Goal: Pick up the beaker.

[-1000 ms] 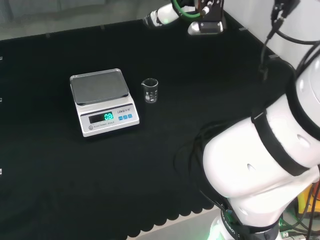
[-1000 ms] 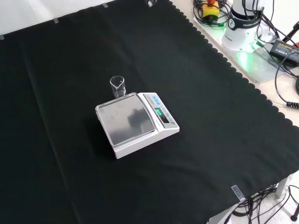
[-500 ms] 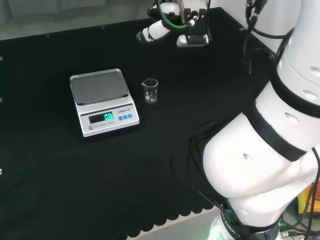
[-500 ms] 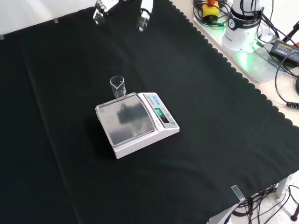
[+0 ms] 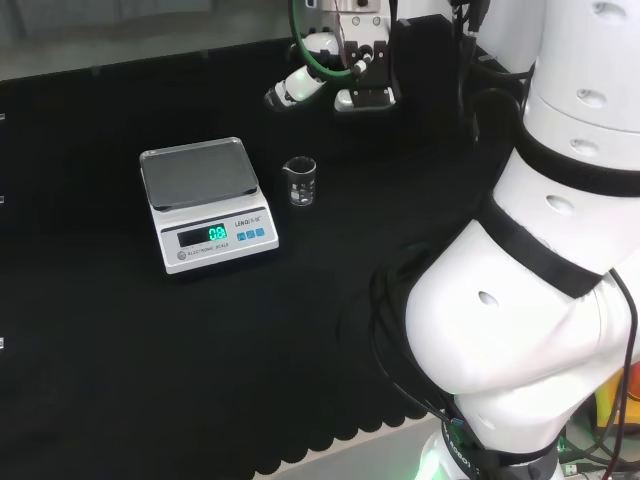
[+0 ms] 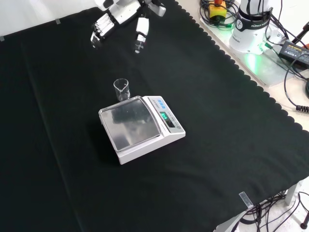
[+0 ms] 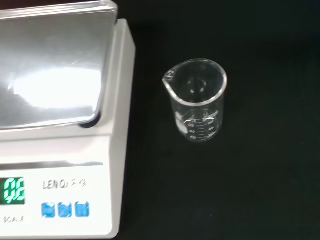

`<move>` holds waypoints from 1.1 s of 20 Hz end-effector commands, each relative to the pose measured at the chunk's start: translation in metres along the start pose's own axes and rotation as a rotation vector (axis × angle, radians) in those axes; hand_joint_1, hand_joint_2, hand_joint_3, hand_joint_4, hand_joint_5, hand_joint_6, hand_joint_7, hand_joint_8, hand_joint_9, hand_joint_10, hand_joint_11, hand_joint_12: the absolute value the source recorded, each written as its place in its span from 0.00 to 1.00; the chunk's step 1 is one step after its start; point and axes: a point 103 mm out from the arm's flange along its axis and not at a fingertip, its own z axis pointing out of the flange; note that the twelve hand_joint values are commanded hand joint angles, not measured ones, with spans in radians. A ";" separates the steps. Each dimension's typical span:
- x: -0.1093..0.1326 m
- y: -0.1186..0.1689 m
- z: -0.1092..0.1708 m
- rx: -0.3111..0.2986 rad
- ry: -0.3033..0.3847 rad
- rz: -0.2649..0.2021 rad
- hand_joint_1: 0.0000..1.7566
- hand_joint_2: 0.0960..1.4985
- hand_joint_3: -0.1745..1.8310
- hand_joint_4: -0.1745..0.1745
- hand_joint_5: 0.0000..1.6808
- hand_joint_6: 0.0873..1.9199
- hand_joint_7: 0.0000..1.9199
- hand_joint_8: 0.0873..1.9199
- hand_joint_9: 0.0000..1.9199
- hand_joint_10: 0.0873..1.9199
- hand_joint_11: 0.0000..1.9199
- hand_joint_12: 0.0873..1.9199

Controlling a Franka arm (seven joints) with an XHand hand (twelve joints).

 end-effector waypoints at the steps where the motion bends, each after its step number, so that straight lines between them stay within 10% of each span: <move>1: -0.014 0.025 0.017 0.026 -0.049 0.003 0.27 0.53 0.14 0.31 0.08 0.00 0.00 0.26 0.00 0.24 0.00 0.74; 22: 0.001 0.074 0.087 0.234 -0.117 0.111 0.28 0.51 0.13 0.30 0.09 0.00 0.00 0.27 0.00 0.25 0.00 0.73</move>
